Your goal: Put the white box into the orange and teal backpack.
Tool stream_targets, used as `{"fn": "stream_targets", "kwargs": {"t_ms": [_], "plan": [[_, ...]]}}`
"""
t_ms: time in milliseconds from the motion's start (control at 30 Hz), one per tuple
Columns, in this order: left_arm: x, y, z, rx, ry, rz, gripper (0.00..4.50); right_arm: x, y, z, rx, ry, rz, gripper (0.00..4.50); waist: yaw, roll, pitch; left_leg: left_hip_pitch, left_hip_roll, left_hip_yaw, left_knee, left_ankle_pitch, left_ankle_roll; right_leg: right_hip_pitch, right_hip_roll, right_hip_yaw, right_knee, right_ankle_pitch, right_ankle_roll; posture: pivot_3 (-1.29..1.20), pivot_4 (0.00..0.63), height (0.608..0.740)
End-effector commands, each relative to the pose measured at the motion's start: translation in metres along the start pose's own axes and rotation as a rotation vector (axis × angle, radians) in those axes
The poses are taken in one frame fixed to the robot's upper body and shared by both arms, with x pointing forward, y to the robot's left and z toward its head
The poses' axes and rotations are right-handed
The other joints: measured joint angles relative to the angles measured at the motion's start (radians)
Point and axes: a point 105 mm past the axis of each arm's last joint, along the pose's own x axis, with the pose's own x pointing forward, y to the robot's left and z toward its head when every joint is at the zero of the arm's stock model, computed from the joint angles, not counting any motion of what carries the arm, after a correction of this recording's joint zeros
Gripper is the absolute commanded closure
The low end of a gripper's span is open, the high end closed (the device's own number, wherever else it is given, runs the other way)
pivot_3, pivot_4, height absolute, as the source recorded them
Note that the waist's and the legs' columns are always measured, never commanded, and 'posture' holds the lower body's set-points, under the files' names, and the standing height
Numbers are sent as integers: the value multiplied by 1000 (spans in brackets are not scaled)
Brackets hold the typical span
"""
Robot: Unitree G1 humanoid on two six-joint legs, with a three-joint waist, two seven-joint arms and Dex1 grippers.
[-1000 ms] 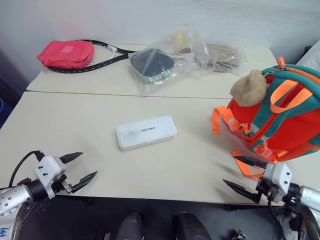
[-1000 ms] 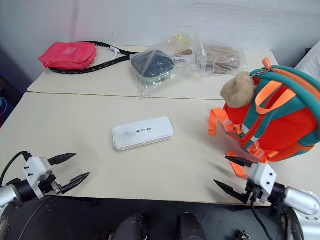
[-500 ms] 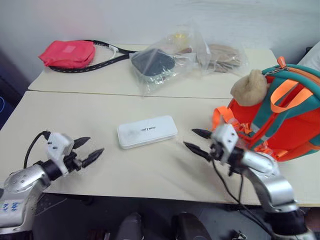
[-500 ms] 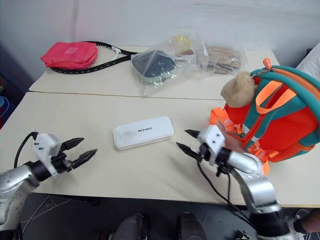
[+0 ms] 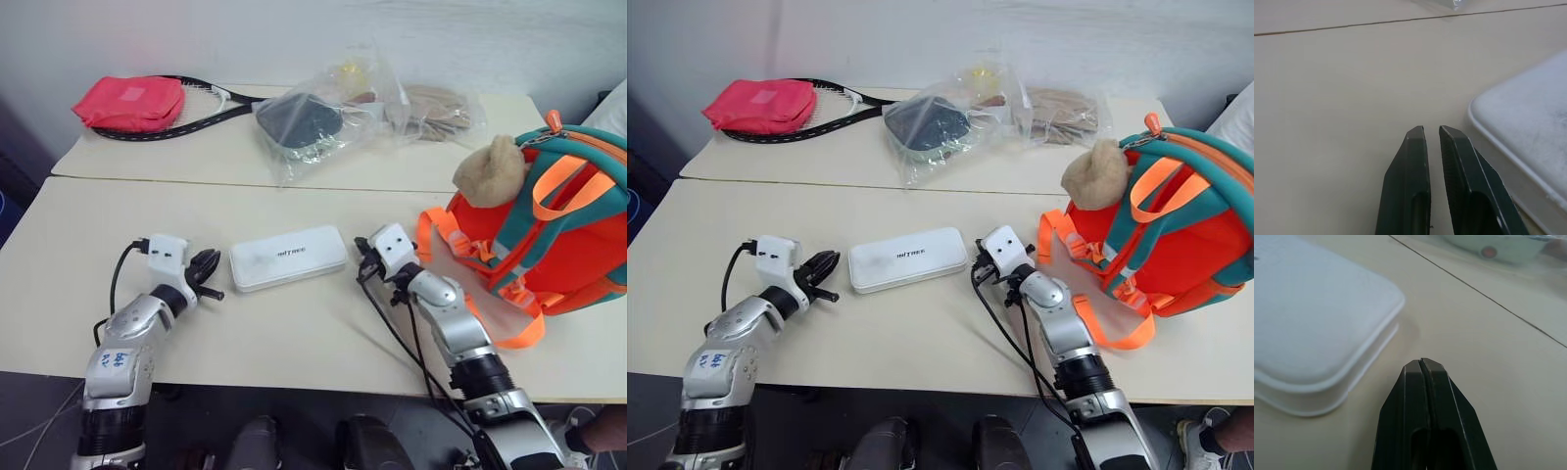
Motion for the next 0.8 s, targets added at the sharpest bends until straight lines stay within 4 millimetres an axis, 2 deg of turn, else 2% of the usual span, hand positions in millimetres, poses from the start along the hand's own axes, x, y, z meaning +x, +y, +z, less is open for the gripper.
{"fn": "stream_targets", "kwargs": {"t_ms": [33,133,367,600,700,767,800], "plan": [[2,-2,0,-12,21,-22,3997,2,5,13,17,-53,82,4500,0,0,0,0,0,0,0,0,0,0,0,0,0,0,0,0,150,740],[5,-6,0,-2,47,-72,3997,-5,5,20,22,-81,157,4500,3,0,0,0,0,0,1,0,0,0,0,0,0,0,0,0,150,740],[6,-17,5,22,55,-168,3997,-33,25,17,13,-37,334,4500,7,0,0,0,0,-1,0,0,0,1,-1,0,-1,0,0,0,150,740],[-7,-40,0,68,108,-321,3997,-60,31,10,5,43,367,4500,7,0,0,0,0,-1,-1,0,0,1,-1,0,-2,0,0,0,150,740],[-15,-12,5,24,108,-218,3997,-69,15,6,-5,76,303,4500,7,0,0,0,0,-1,0,0,0,2,-1,0,-3,0,0,0,150,740],[-22,-1,4,-49,138,-217,3997,-74,10,4,-12,93,292,4500,6,0,0,0,0,-1,0,0,0,2,-1,0,-5,0,0,0,150,740],[-27,1,5,-163,152,-252,3624,-76,9,3,-20,101,294,4500,5,0,0,0,0,-1,0,0,0,1,-1,0,-5,0,0,0,150,740]]}}
